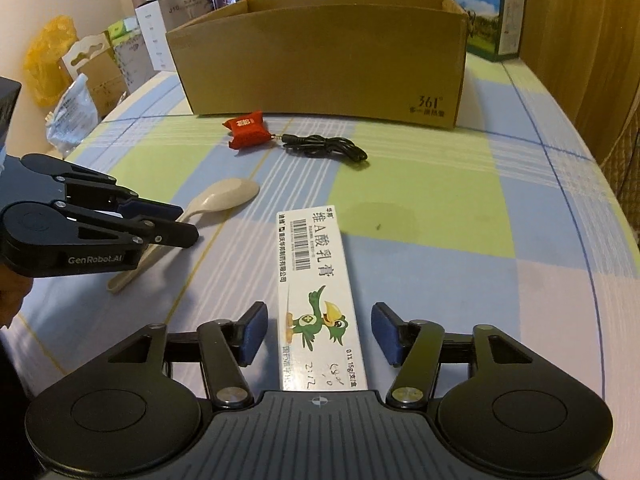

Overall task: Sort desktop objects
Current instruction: 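Lift the spoon and ointment box and carry both toward the cardboard box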

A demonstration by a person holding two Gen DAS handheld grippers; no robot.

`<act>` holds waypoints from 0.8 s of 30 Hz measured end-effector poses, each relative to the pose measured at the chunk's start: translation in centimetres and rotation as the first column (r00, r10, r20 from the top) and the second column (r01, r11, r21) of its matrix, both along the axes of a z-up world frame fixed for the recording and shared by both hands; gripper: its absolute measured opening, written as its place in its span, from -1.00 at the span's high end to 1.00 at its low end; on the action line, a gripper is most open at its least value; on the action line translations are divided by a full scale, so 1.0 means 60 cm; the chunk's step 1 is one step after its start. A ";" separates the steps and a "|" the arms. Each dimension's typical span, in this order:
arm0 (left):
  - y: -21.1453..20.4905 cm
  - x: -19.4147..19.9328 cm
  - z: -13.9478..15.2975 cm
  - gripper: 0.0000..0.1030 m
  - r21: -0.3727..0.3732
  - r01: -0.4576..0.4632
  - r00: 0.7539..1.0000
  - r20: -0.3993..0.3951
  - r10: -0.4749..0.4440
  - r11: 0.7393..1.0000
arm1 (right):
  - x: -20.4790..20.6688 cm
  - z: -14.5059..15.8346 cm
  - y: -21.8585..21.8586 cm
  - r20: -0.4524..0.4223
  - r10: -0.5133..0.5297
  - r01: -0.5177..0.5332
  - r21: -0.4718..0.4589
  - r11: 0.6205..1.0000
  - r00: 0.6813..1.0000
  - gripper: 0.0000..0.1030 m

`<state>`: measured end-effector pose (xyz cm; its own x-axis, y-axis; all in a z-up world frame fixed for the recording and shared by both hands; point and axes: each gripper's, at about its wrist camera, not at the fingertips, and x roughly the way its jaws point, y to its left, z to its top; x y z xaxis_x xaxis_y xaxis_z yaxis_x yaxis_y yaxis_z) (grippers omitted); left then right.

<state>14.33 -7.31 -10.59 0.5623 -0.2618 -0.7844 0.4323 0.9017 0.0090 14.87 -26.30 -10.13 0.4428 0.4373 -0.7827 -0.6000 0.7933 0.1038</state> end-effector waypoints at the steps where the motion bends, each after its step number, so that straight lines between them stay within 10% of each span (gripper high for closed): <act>1: -0.001 -0.002 -0.001 0.69 0.000 -0.005 1.000 0.007 0.005 1.000 | 0.000 0.000 0.000 0.004 0.001 -0.001 0.001 1.000 1.000 -0.08; 24: -0.005 -0.032 -0.018 0.92 -0.068 -0.105 0.986 0.125 0.113 0.992 | 0.000 -0.010 0.013 0.072 -0.018 0.016 0.027 0.999 0.997 -0.14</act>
